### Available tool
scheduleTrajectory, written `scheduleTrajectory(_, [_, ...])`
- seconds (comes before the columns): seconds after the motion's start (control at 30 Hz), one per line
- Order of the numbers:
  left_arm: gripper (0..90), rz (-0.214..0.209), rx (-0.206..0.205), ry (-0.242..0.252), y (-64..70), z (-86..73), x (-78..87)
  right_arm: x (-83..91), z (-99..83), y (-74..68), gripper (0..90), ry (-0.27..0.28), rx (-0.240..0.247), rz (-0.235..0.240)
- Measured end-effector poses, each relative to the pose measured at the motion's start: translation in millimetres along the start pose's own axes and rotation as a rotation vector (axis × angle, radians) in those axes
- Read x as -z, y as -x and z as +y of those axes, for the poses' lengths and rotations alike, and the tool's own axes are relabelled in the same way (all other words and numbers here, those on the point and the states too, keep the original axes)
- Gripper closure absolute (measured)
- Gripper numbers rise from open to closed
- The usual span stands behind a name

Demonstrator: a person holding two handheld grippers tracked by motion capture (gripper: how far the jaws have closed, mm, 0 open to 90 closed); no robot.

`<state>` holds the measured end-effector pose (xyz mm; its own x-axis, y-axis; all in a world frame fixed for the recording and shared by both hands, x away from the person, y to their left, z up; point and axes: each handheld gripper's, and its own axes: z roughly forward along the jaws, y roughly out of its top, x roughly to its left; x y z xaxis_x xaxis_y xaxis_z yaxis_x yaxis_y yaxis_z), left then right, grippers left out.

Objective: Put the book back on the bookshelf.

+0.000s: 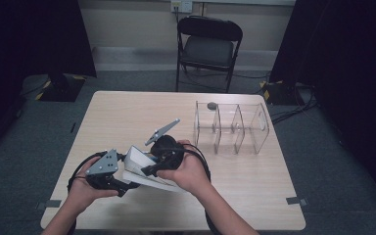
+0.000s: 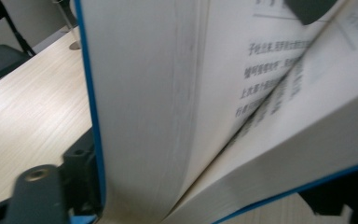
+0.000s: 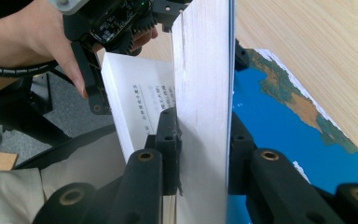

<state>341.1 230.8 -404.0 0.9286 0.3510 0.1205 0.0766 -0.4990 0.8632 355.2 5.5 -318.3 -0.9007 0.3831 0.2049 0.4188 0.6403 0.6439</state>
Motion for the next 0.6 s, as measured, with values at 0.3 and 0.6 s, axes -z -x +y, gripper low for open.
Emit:
scheduleTrajectory(0.3, [42.0, -0.053, -0.061, -0.041, 3.0, 6.7, -5.2, 1.0, -5.9, 2.2, 69.3, 0.008, 0.007, -0.004])
scheduleTrajectory(0.6, [53.0, -0.049, -0.077, -0.028, 1.8, 21.1, -4.3, 13.5, -19.8, 11.9, 44.3, 0.178, 0.008, -0.061])
